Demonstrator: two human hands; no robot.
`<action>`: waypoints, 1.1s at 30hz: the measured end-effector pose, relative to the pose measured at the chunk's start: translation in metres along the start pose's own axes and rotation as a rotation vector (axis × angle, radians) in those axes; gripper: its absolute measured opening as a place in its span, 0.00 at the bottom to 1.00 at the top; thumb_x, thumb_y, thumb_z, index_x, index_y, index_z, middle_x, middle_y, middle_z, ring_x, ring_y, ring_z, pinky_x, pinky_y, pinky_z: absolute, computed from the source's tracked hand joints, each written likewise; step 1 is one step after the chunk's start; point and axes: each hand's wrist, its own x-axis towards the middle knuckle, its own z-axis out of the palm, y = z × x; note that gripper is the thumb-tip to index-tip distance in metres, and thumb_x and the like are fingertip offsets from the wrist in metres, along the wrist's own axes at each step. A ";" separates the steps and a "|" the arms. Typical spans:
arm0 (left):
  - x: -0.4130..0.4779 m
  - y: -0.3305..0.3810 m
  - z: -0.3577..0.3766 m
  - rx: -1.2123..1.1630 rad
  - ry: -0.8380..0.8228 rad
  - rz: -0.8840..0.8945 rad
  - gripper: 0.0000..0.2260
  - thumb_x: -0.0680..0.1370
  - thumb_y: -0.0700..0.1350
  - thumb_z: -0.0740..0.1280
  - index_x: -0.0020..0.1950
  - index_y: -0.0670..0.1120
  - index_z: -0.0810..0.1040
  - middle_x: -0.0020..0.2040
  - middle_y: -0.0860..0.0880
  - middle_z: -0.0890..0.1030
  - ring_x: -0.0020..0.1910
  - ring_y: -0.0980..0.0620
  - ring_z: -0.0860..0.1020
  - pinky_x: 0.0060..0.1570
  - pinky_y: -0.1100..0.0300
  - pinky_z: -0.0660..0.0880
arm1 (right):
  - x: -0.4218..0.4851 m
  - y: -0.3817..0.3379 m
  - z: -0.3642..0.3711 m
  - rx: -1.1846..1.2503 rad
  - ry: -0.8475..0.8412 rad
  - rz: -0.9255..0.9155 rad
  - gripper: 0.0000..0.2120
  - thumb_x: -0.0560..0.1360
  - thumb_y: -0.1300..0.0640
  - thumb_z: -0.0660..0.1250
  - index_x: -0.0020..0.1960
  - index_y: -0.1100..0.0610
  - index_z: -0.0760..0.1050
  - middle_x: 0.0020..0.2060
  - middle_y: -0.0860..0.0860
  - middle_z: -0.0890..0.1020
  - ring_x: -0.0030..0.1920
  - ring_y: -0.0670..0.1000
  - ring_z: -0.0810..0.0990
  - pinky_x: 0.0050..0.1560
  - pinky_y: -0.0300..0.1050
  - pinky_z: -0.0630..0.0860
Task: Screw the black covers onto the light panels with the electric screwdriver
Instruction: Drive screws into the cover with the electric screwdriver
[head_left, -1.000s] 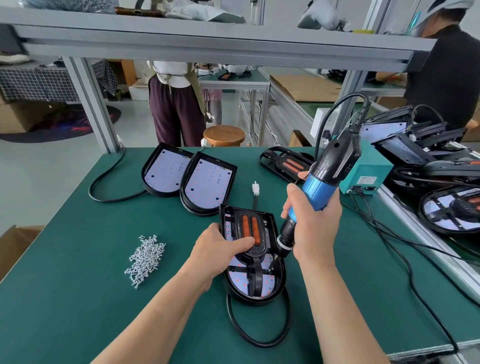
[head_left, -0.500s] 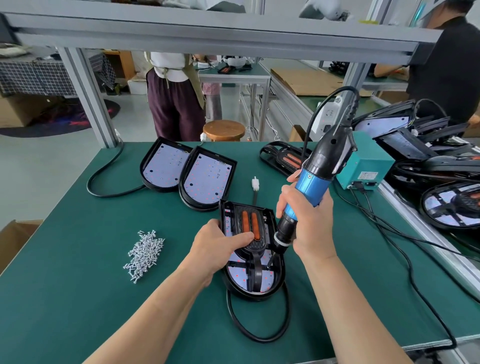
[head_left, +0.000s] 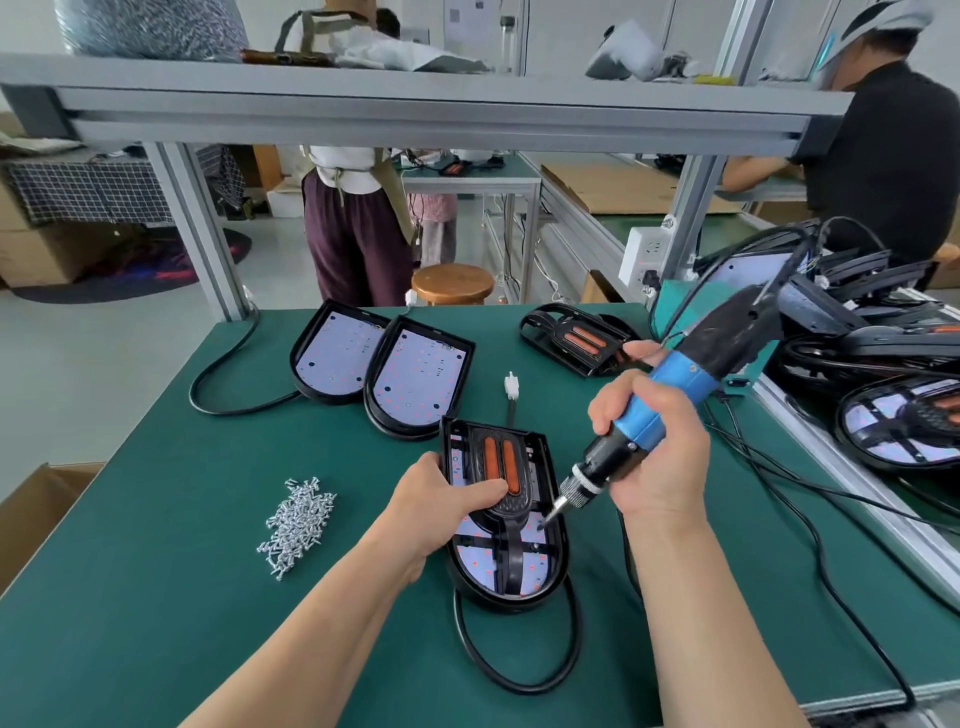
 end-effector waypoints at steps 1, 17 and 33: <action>0.000 0.001 0.000 0.000 -0.005 0.000 0.28 0.61 0.54 0.78 0.57 0.44 0.79 0.50 0.49 0.86 0.51 0.49 0.84 0.61 0.48 0.77 | 0.004 -0.003 -0.001 0.031 0.031 -0.011 0.07 0.72 0.62 0.61 0.50 0.57 0.73 0.26 0.52 0.72 0.28 0.52 0.69 0.34 0.44 0.67; -0.004 0.005 -0.029 0.298 0.204 0.092 0.25 0.72 0.70 0.63 0.46 0.49 0.77 0.38 0.53 0.83 0.35 0.54 0.81 0.36 0.57 0.75 | 0.005 0.029 -0.044 0.453 0.503 0.304 0.10 0.78 0.50 0.66 0.54 0.55 0.75 0.31 0.46 0.73 0.28 0.46 0.70 0.34 0.38 0.64; 0.028 -0.017 -0.169 0.654 0.393 -0.016 0.11 0.71 0.36 0.74 0.36 0.53 0.82 0.38 0.53 0.83 0.40 0.52 0.78 0.39 0.61 0.72 | 0.007 0.040 -0.051 0.458 0.500 0.370 0.10 0.77 0.49 0.66 0.51 0.55 0.76 0.32 0.45 0.73 0.28 0.45 0.72 0.35 0.39 0.66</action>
